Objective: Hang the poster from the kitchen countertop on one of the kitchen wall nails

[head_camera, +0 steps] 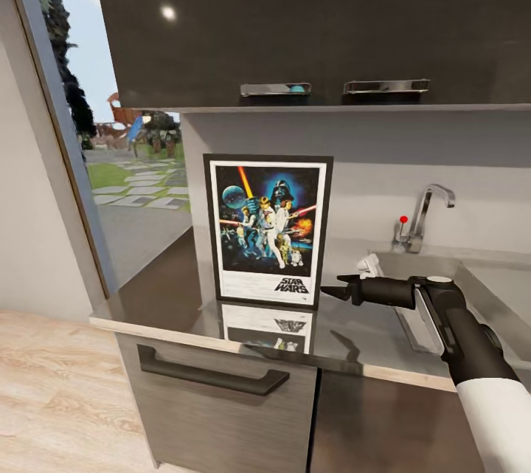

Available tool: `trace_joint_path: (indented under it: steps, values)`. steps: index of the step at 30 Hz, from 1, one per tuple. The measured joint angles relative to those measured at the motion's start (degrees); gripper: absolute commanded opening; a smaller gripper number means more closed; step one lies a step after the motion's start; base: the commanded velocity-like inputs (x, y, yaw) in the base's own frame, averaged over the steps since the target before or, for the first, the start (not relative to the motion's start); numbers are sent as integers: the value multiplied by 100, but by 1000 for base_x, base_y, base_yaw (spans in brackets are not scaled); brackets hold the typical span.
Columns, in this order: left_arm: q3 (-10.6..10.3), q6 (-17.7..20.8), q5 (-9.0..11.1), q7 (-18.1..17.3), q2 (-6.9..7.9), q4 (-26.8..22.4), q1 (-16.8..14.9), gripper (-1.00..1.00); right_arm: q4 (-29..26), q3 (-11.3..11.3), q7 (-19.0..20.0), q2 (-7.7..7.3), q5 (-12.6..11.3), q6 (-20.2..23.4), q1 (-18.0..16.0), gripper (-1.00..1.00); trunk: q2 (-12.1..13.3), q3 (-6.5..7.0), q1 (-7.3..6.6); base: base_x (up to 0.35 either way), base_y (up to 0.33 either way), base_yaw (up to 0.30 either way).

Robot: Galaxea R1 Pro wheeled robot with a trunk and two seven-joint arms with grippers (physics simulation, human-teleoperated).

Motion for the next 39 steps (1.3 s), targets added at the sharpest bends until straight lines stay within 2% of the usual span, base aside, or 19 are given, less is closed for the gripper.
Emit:
trace_joint_path:
  steps: [39]
  values:
    - [7, -4, 0, 5, 0, -1, 0, 100, 0, 0, 0, 0, 0, 0, 0, 100, -1, 0, -1, 26, 34, 0]
